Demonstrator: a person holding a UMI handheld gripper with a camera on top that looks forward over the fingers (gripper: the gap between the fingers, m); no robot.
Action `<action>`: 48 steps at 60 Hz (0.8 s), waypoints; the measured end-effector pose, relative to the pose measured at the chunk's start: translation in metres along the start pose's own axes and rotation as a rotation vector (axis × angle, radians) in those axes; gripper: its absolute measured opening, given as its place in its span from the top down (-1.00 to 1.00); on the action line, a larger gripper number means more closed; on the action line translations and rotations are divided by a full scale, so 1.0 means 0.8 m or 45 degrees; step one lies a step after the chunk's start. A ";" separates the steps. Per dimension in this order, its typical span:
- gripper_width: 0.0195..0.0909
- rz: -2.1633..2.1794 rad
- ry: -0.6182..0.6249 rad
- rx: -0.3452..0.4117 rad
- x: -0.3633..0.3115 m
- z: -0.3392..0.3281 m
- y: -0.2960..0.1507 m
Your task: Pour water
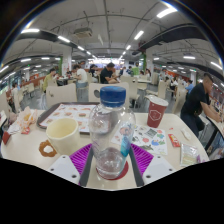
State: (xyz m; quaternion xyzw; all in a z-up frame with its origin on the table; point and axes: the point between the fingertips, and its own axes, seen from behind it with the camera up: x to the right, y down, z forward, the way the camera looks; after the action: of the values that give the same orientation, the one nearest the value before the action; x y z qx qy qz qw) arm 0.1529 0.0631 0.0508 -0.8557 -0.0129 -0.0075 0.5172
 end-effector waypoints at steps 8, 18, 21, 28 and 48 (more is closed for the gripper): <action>-0.82 0.007 0.042 -0.056 0.002 -0.025 -0.007; -0.84 0.012 0.106 -0.135 -0.019 -0.098 -0.021; -0.83 0.018 0.122 -0.158 -0.030 -0.130 -0.024; -0.84 0.053 0.130 -0.177 -0.067 -0.198 -0.036; -0.84 0.042 0.097 -0.208 -0.135 -0.289 -0.025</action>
State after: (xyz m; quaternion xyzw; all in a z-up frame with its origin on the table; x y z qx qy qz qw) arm 0.0444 -0.1341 0.1733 -0.8942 0.0216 -0.0324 0.4459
